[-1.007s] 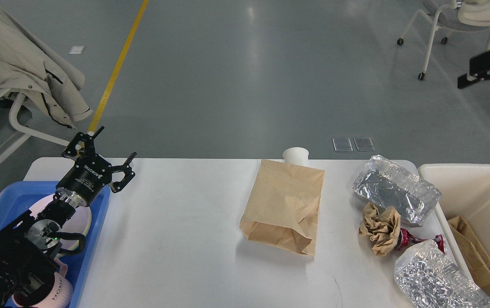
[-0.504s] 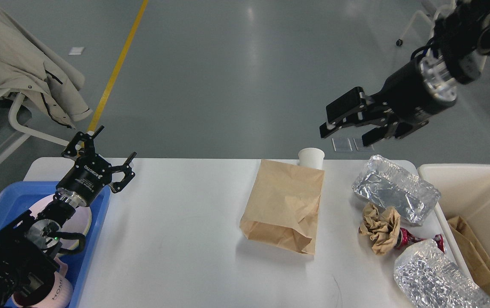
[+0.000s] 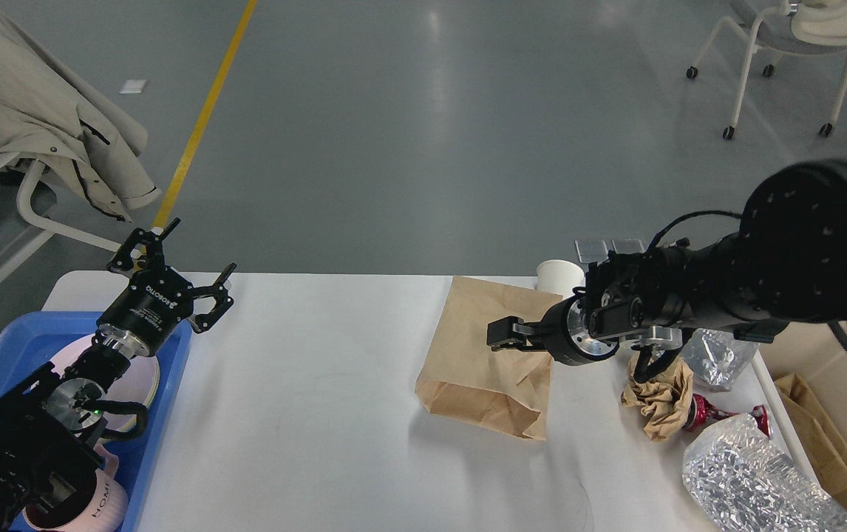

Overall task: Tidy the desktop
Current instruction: 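Grasp the second brown paper bag with the right gripper and lift it away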

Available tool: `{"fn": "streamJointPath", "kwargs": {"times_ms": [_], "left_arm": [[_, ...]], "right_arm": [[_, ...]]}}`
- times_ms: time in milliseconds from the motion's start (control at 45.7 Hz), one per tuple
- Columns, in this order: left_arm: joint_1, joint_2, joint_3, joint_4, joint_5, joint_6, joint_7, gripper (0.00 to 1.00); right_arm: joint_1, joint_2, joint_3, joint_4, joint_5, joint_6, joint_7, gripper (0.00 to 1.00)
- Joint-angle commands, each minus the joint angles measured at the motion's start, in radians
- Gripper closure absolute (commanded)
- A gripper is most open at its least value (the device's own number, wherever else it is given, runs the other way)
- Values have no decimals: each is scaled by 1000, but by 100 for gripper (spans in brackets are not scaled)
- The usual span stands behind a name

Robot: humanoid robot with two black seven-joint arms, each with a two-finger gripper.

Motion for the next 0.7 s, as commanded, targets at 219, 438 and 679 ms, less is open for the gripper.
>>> {"fn": "streamJointPath", "kwargs": {"times_ms": [219,438,679], "left_arm": [[0,0,0,0,0,1,0,0],[0,0,0,0,0,1,0,0],[0,0,0,0,0,1,0,0]], "right_arm": [[-177,22,15,-156,5,-56,-23,0],[-246,20,20,-196,5,-59,-24,1],[-282,19,23,-205,5,-59,-21,69]]}}
